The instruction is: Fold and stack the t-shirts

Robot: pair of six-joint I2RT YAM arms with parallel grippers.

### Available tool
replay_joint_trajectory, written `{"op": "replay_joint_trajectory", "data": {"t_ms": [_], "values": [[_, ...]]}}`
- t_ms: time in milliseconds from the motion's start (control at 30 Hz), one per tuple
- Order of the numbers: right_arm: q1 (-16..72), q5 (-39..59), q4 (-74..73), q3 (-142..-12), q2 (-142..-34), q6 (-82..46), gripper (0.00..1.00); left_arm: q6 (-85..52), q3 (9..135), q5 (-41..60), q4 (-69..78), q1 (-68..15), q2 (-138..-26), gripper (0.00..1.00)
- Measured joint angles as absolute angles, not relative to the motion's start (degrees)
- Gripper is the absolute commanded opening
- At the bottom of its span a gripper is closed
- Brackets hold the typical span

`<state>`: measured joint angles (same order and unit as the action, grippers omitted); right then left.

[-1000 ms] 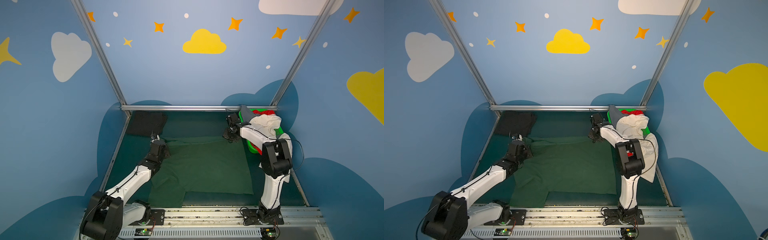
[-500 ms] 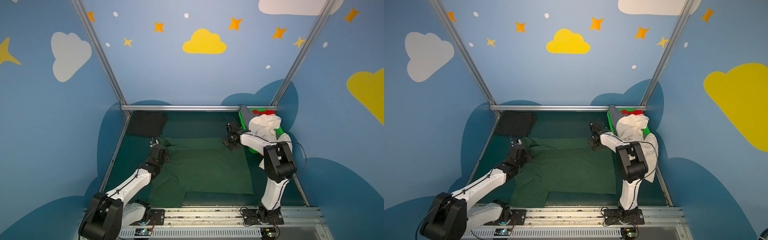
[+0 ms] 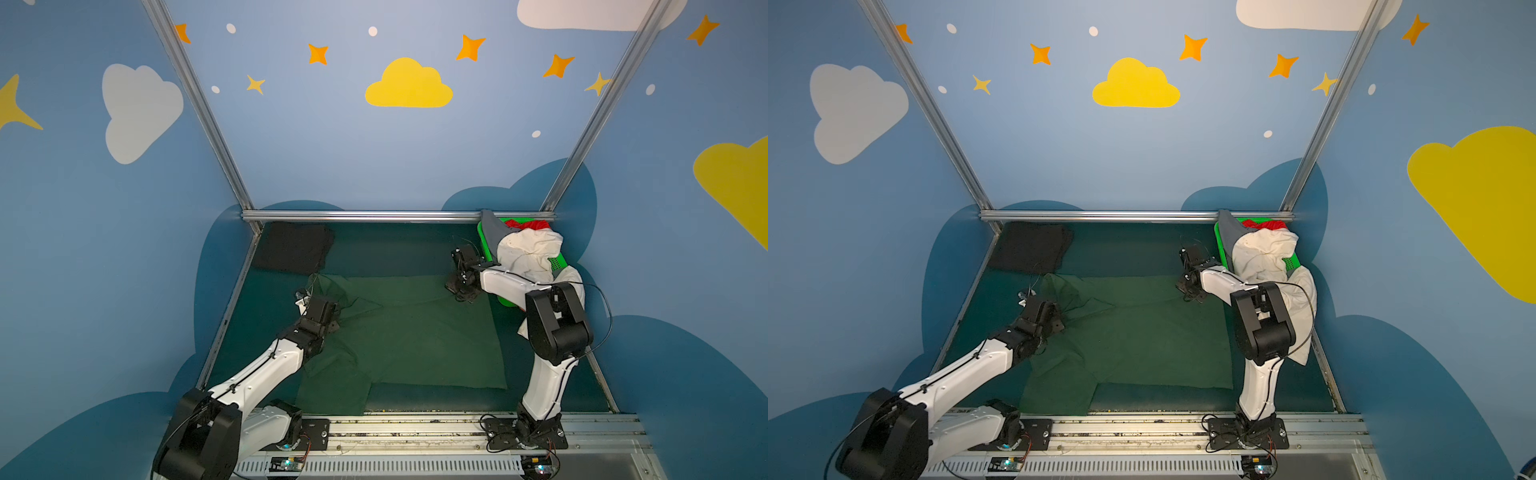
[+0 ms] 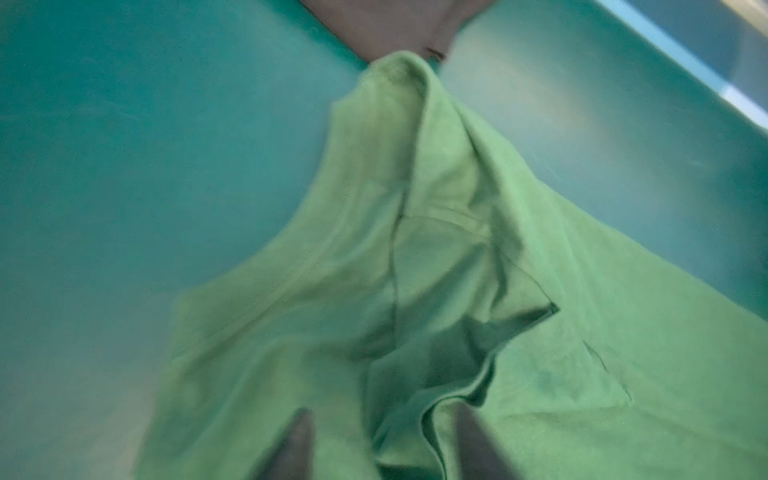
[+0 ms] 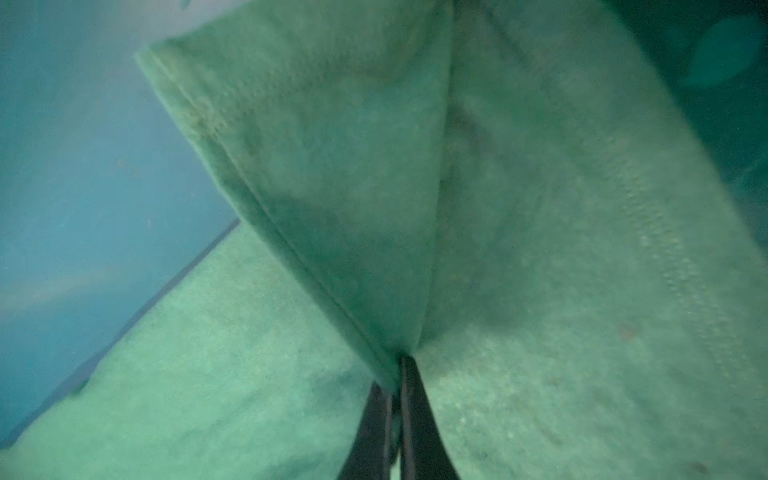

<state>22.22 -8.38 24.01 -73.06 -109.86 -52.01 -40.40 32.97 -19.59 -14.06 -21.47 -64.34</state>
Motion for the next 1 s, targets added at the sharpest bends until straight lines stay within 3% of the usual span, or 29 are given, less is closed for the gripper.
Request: {"op": "replay_joint_trajectory", "data": {"t_ms": [133, 267, 633, 800, 1000], "values": [[22.24, -7.68, 23.20, -72.90, -109.89, -50.61, 0.23, -40.75, 38.74, -22.63, -16.47, -21.54, -62.35, 0.77], [22.37, -7.40, 23.20, -72.03, -109.86, -49.28, 0.39, -39.53, 43.05, -23.27, -15.22, -21.39, -67.09, 0.78], [22.37, -6.61, 24.45, -67.31, -105.16, -48.38, 0.44, -38.33, 60.03, -19.86, -14.92, -19.29, -97.71, 0.67], [21.89, -6.46, 25.96, -66.70, -101.51, -47.57, 0.56, -38.92, 60.40, -17.06, -14.94, -15.14, -102.45, 0.64], [21.06, -4.60, 29.78, -70.50, -100.97, -44.42, 0.57, -39.48, 60.40, -15.88, -14.85, -13.15, -103.37, 0.60]]}}
